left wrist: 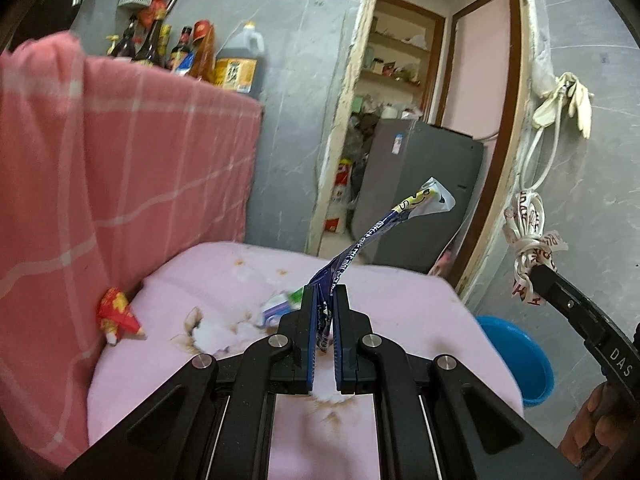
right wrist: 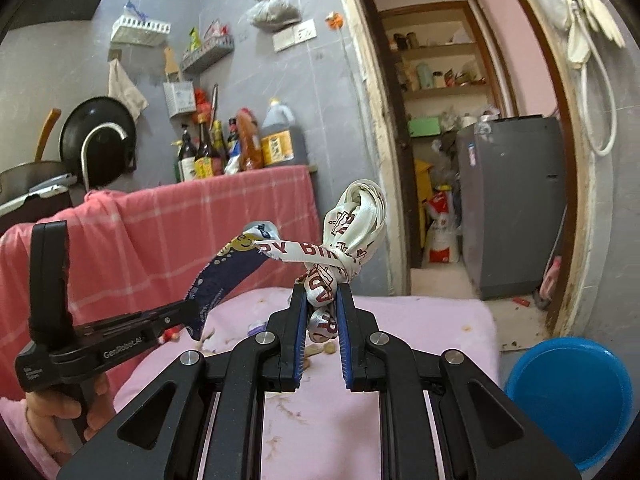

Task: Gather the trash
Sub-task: 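Lift both held items and carry them over the blue bucket, then open the left tool over the bucket while the right tool drops the ribbon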

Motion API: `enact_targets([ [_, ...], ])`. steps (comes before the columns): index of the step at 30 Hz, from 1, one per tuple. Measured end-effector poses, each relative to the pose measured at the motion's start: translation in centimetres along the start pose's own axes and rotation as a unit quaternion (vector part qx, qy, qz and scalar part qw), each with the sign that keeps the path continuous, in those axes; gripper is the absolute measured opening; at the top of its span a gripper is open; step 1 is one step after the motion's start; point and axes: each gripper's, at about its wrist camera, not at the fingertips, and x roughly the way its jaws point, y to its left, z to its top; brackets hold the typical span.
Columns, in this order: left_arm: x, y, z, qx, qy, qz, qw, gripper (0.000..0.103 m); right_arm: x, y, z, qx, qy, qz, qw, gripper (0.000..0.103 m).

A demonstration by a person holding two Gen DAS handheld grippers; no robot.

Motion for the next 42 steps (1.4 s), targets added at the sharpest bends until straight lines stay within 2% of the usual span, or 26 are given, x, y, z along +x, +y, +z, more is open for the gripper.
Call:
enact_targets([
  [11, 0.9, -6.7, 1.4, 0.02, -0.03, -0.073, 0.9967, 0.005, -3.9, -4.1, 0.8, -0.002, -0.035, -0.058, 0.998, 0.012],
  [21, 4.0, -13.5, 1.3, 0.049, -0.016, -0.123, 0.9911, 0.005, -7.3, -10.0, 0.4, 0.018, -0.044, -0.125, 0.991, 0.012],
  [31, 8.6, -19.4, -0.2, 0.057, 0.044, -0.163, 0.984, 0.005, -9.2, -15.7, -1.6, 0.052, -0.031, -0.189, 0.98, 0.013],
  [35, 10.6, -21.6, -1.0, 0.071, 0.074, -0.171, 0.9799, 0.005, -9.1, -17.9, -3.0, 0.07, -0.008, -0.218, 0.973, 0.013],
  [42, 13.4, -24.2, -3.1, 0.083, 0.119, -0.186, 0.9718, 0.005, -8.4, -21.1, -5.4, 0.111, 0.031, -0.243, 0.963, 0.013],
])
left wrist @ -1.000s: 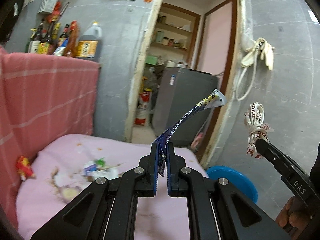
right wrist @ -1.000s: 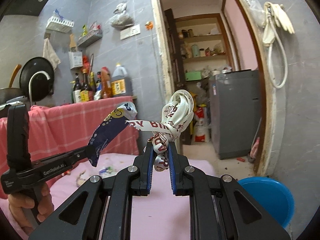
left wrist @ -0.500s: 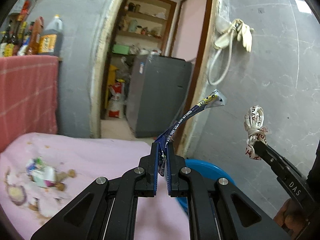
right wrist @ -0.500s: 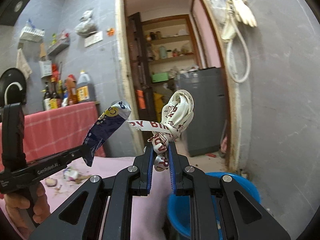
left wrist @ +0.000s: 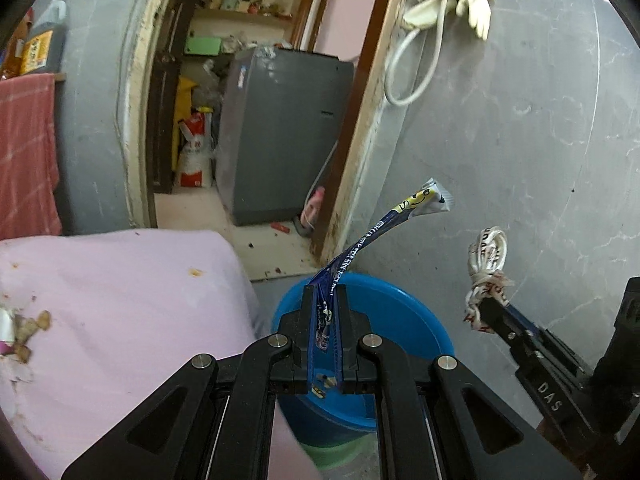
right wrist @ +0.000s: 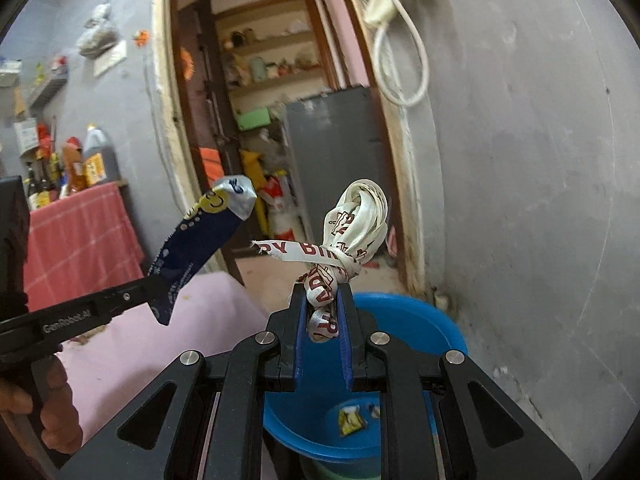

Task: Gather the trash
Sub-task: 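Open the left tool over the bucket while the right tool drops the ribbon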

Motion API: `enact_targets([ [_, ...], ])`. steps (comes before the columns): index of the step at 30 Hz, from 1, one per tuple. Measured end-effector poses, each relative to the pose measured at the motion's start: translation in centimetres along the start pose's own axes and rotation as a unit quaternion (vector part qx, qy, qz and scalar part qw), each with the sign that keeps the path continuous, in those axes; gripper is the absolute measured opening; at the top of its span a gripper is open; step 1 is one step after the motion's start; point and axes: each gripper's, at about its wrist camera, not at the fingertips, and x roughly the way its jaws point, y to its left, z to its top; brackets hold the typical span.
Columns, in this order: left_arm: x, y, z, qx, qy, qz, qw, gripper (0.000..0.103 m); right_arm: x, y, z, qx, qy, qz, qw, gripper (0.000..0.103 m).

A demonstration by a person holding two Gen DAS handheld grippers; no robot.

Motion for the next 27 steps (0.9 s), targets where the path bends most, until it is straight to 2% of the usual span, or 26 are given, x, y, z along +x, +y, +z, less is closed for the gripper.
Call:
enact_targets([
  [13, 5.8, -1.1, -1.4, 0.011, 0.083, 0.009, 0.9964, 0.005, 2.5, -2.6, -1.5, 0.026, 0.045, -0.012, 0.999, 0.017],
  [20, 6.9, -0.8, -1.8, 0.008, 0.101, 0.004, 0.9949, 0.014, 3.3, -3.1, -2.0, 0.036, 0.068, -0.008, 0.997, 0.023],
  [25, 6.7, -0.3, -1.7, -0.006, 0.102, -0.003, 0.9947, 0.021, 3.1, -3.0, -1.8, 0.04, 0.064, -0.008, 0.997, 0.028],
  [27, 6.1, -0.2, -1.6, -0.013, 0.095, -0.007, 0.9954, 0.029, 2.7, -3.0, -1.6, 0.042, 0.058, -0.008, 0.997, 0.029],
])
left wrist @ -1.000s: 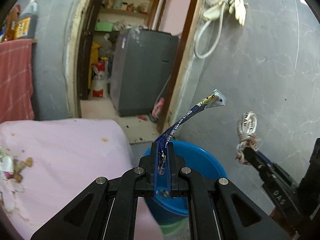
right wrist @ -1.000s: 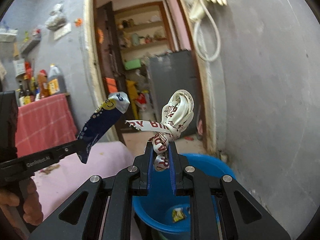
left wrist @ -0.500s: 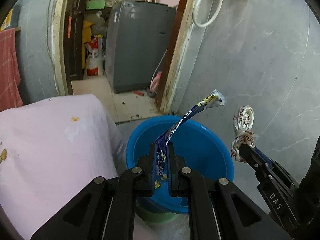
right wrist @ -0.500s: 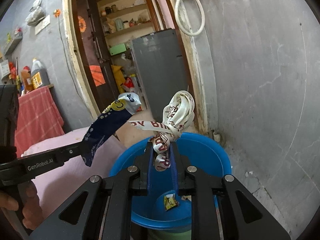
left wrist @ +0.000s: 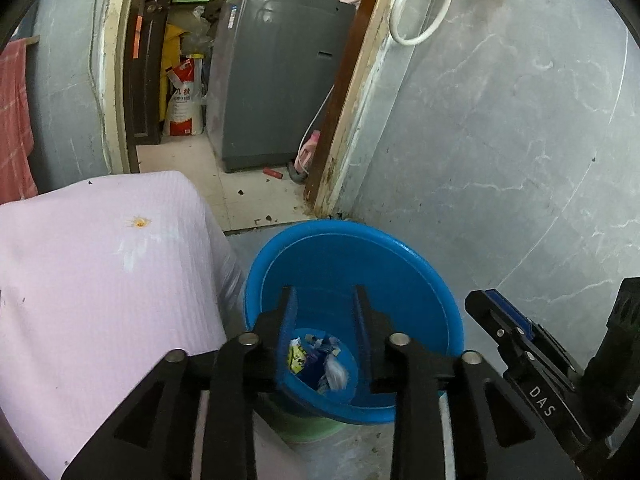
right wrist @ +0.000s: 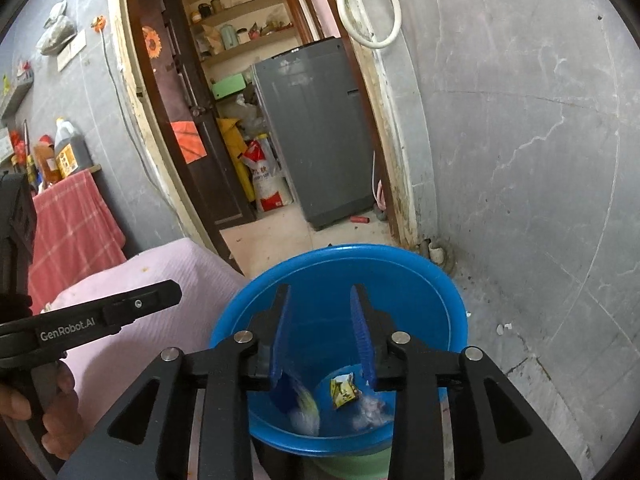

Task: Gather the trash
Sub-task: 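Open the left tool over the bucket while the right tool drops the ribbon, then move both tools back over the table toward the remaining trash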

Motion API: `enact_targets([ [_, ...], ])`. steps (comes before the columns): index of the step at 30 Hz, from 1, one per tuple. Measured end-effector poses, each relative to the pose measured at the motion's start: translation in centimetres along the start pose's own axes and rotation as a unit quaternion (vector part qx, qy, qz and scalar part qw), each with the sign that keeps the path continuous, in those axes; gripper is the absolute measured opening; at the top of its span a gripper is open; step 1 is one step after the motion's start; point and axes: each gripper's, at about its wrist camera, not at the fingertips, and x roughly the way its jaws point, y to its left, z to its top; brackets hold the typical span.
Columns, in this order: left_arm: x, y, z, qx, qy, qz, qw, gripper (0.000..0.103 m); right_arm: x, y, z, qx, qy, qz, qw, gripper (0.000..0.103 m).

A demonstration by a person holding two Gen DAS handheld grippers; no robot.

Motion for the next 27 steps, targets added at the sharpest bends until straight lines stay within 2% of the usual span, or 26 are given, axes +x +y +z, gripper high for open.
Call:
enact_targets([
  [4, -1.7, 0.5, 0.4, -0.013, -0.021, -0.003, 0.9997, 0.038, -1.1, 0.6, 0.6, -0.005, -0.02, 0.002, 1.0, 0.035],
  [6, -2.8, 0.9, 0.7, -0.02, -0.037, -0.001, 0.9991, 0.047, -1.8, 1.1, 1.2, -0.009, -0.033, 0.004, 0.999, 0.046],
  [10, -5.7, 1.9, 1.3, -0.026, -0.076, 0.006, 0.9968, 0.063, -3.6, 2.5, 2.2, -0.023, -0.059, 0.008, 0.998, 0.051],
  [12, -7.5, 2.4, 1.4, -0.026, -0.097, 0.015, 0.9948, 0.078, -4.6, 3.4, 2.8, -0.028, -0.076, 0.013, 0.997, 0.065],
  [14, -9.4, 3.0, 1.4, -0.028, -0.121, 0.027, 0.9919, 0.088, -5.5, 4.2, 3.2, -0.033, -0.091, 0.015, 0.995, 0.076],
  [15, -10.2, 3.4, 1.5, -0.029, -0.13, 0.034, 0.9905, 0.091, -5.9, 4.7, 3.5, -0.036, -0.1, 0.018, 0.994, 0.078],
  [17, -11.9, 4.1, 1.2, -0.03, -0.148, 0.049, 0.9873, 0.096, -6.6, 5.8, 3.9, -0.044, -0.11, 0.024, 0.993, 0.083],
  [19, -13.5, 4.7, 1.0, -0.032, -0.166, 0.064, 0.9836, 0.097, -7.3, 7.0, 4.2, -0.051, -0.12, 0.031, 0.991, 0.087],
  [23, -16.4, 5.8, 0.3, -0.029, -0.195, 0.091, 0.9761, 0.101, -8.3, 9.1, 4.5, -0.061, -0.136, 0.044, 0.988, 0.101],
  [27, -19.3, 7.1, -0.7, -0.027, -0.22, 0.112, 0.9687, 0.101, -8.9, 11.6, 4.3, -0.069, -0.15, 0.061, 0.984, 0.103],
])
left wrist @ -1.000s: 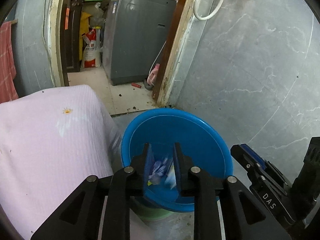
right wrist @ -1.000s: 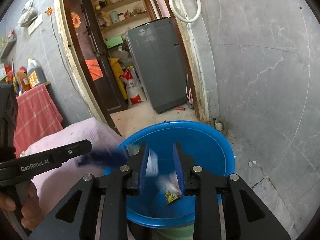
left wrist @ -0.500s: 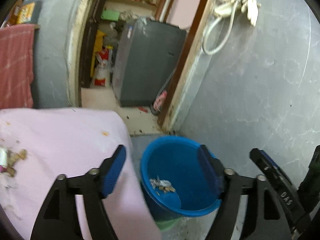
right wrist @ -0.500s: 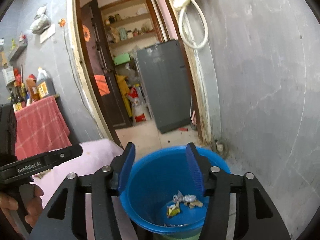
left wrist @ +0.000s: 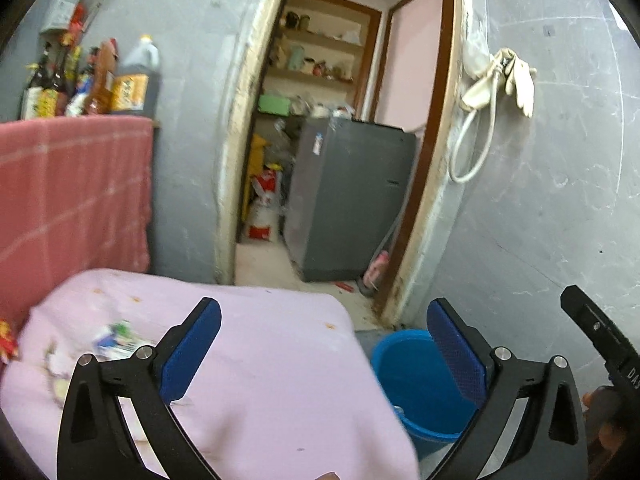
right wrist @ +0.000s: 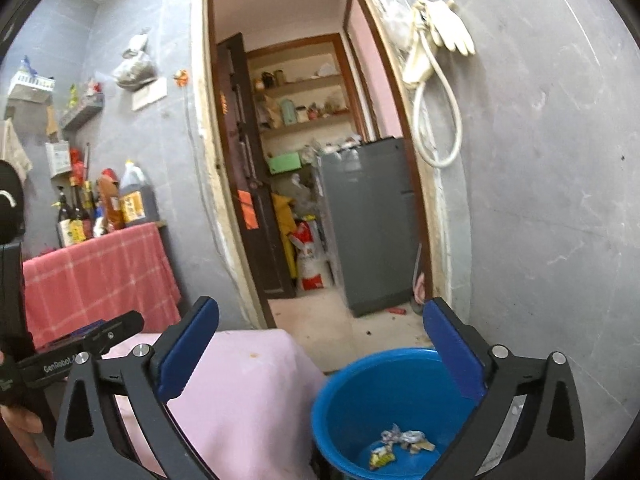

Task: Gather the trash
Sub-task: 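Move both tools back over the table toward the remaining trash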

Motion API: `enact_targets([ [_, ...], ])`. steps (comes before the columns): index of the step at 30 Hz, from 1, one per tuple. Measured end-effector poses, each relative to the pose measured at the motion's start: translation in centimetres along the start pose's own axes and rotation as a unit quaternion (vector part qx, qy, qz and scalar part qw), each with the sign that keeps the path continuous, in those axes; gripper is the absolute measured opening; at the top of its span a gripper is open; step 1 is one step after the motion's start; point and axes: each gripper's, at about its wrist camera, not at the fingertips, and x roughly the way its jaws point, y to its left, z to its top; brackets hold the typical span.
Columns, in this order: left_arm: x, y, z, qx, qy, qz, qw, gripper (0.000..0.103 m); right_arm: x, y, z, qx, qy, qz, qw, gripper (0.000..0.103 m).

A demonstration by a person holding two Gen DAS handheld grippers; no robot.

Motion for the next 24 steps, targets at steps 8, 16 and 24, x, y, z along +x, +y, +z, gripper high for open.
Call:
enact_targets([
  [8, -4.8, 3.4, -0.2, 0.002, -0.04, 0.046, 0.9981, 0.101, -0.5, 4.6, -0.1, -0.012, -0.02, 0.041, 0.999, 0.103],
  [16, -9.0, 7.8, -1.1, -0.001, -0.067, 0.105, 0.9922, 0.101, -0.8, 8.6, -0.8, -0.018, -0.036, 0.079, 0.996, 0.103],
  [24, -12.4, 11.9, -3.4, -0.01, -0.086, 0.17, 0.9816, 0.101, 0.5, 12.3, -2.2, -0.024, -0.023, 0.115, 0.993, 0.103],
])
